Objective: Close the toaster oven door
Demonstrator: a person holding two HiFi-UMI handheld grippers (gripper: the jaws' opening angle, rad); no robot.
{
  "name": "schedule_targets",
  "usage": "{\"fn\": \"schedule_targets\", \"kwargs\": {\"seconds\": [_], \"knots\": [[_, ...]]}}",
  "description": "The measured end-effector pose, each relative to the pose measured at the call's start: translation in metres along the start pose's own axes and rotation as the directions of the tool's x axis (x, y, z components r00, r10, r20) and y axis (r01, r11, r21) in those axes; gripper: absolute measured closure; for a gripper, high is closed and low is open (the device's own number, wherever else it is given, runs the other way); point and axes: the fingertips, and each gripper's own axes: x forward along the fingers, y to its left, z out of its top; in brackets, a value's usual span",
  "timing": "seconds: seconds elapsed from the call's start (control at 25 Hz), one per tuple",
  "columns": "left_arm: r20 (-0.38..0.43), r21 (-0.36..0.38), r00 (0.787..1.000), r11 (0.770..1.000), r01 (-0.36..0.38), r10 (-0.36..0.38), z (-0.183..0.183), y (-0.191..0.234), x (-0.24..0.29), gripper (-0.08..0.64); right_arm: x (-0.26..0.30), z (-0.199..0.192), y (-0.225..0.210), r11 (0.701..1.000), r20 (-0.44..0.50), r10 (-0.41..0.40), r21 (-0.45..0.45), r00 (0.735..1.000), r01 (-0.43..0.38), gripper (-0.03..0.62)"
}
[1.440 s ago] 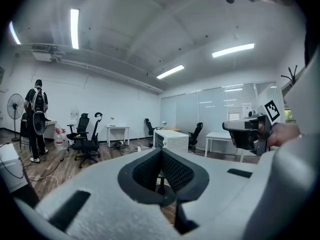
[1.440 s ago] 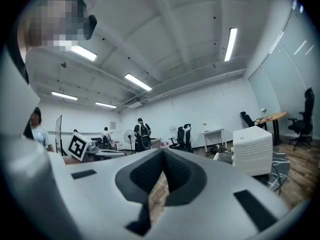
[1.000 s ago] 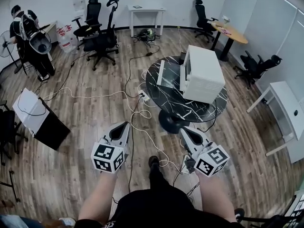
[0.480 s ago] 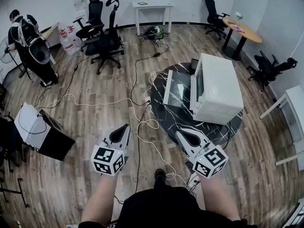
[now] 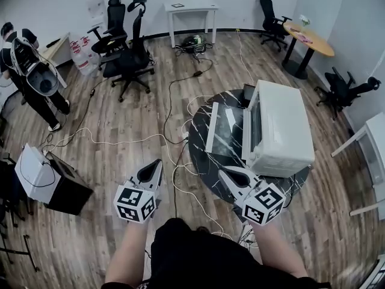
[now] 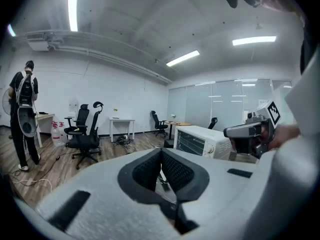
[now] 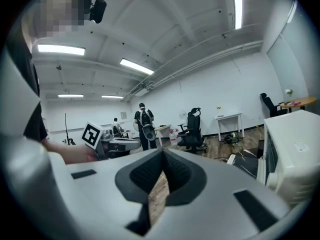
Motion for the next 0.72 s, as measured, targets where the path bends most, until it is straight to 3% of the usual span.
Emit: {"fn": "schedule_targets", "kwargs": {"seconds": [0.12,0.36,0.52,0.72], "knots": [[0.002,-0.026,1.0,0.999,0.022,-0.022,-0.002,0.018,0.028,0.551,0.02,-0.007,-0.02,0.999,-0.027,-0.029,0.019,0.999,0.03,0.586],[-0.019,-0.031,0.988,0.988,0.151,-0.151,-0.002,0.063,0.114,0.551,0.074,-0.009,-0.075,0.988,-0.06,-0.143,0.043,0.988,0.145,0.586],[-0.032,-0.003,0.966,0.967,0.256,-0.256,0.019,0.104,0.171,0.551,0.124,-0.005,-0.119,0.959,-0.075,-0.258,0.102,0.963,0.265,0.586],[-0.058,0.042,0.93,0.93,0.366,-0.363,0.048,0.149,0.219,0.551,0.198,0.007,-0.141,0.939,-0.098,-0.303,0.139,0.948,0.314,0.586]]}}
